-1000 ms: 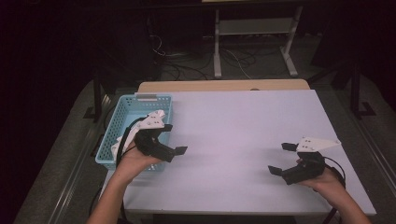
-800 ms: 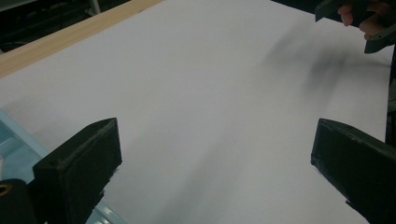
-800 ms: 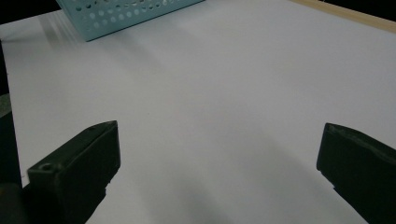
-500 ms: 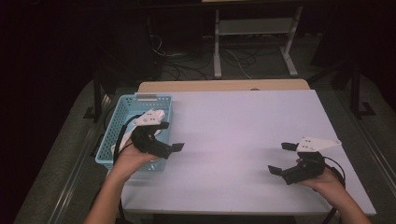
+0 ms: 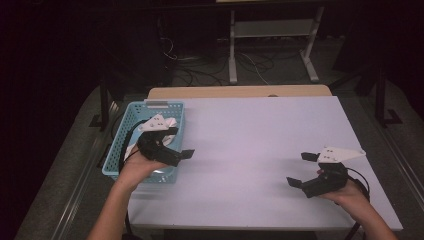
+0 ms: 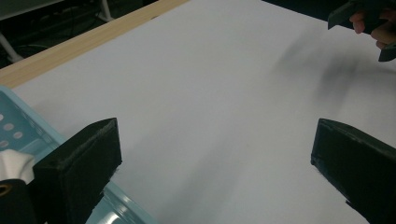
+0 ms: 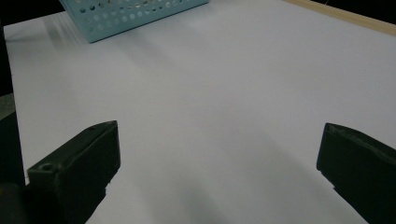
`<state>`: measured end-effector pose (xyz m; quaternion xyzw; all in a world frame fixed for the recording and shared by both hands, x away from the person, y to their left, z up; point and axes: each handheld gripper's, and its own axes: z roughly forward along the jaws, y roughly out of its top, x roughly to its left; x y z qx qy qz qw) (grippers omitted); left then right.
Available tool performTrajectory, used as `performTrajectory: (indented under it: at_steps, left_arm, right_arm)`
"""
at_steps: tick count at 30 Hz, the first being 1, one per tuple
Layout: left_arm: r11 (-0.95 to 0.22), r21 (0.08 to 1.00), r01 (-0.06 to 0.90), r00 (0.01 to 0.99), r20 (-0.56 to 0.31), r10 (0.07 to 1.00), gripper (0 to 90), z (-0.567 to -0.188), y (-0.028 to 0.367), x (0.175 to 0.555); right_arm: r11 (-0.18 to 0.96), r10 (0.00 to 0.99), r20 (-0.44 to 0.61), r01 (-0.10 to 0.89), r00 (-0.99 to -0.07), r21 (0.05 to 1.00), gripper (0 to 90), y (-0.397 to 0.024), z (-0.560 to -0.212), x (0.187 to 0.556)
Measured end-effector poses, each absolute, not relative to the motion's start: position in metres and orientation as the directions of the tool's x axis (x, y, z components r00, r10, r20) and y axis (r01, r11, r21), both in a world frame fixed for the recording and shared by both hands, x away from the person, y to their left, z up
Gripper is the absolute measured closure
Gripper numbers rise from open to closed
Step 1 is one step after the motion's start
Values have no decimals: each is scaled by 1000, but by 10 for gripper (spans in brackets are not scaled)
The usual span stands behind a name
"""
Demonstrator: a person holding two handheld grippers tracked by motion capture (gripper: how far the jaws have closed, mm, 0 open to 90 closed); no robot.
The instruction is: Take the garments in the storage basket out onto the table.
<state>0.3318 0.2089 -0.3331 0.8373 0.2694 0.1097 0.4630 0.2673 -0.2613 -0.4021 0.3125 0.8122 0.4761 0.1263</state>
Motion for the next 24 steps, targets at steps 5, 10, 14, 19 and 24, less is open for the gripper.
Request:
performTrajectory:
  at_steps: [5,10,14,19,24]
  left_arm:
    - [-421,838,347,829,-63,556,11,-331,211,333]
    - [-421,839,344,826,-58,561,11,-329,213,334]
    - [-418,840,346,822,-57,566,11,-327,215,336]
    - [-420,839,346,817,-49,575,11,-325,217,342]
    - [-408,846,343,813,-50,580,11,-322,218,349]
  right_arm:
    - [350,628,91,385,-773,854,0,-261,-402,267]
    - [350,630,91,387,-771,853,0,-262,-402,267]
    - [351,630,90,386,-772,853,0,-262,-402,267]
    - [349,632,94,390,-770,852,0,-261,-403,268]
    - [345,635,92,388,-767,855,0,-262,-403,268]
